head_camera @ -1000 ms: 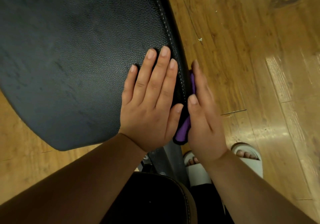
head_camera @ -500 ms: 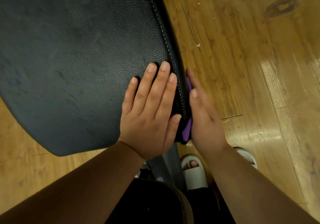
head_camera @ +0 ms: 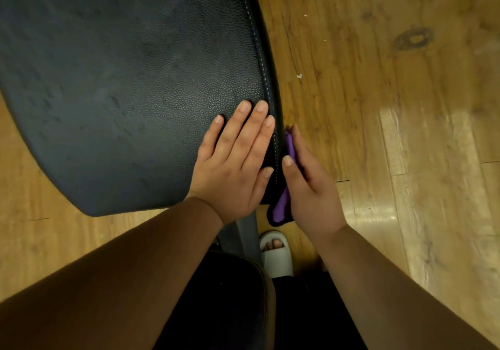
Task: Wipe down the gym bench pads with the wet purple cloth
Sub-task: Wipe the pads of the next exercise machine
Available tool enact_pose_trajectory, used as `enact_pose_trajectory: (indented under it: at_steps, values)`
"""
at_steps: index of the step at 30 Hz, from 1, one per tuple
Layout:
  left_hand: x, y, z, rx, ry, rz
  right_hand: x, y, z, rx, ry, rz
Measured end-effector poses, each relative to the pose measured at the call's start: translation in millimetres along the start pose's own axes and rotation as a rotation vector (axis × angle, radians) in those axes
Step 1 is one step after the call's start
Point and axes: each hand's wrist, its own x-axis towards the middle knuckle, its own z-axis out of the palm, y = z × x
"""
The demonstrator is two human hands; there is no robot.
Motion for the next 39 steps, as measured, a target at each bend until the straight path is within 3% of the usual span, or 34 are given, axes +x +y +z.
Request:
enact_pose_trajectory:
  at_steps: [8,16,24,27,33,39]
  values:
    - [5.6,10.3,-33.2,-0.046,-0.166,-0.069,-2.0,-44.7,-21.5,-0.398,-0.121,0.078]
    - [13.9,0.5,-96.7,-0.107,-0.313,-0.182,-14.7,-101.2,-20.9,-0.782,-0.079,-0.174]
    - [28.0,-20.4,-187.7,-0.043,-0.233,-0.183,-45.0,-187.4,-4.4,-1.351,-0.203,-0.458]
    - [26.5,-23.3,-220.6,-0.011,-0.227,-0.189,-61.3,-222.7,3.1,-1.428,-0.179,-0.521]
    - [10.5,-26.5,-279.0,0.032,-0.238,-0.236,-96.5,-290.1,16.9,-1.528,-0.362,-0.535]
    - [-8.0,-20.9,-323.6,0.080,-0.192,-0.316,-125.1,-334.2,26.5,-1.575,-0.436,-0.588]
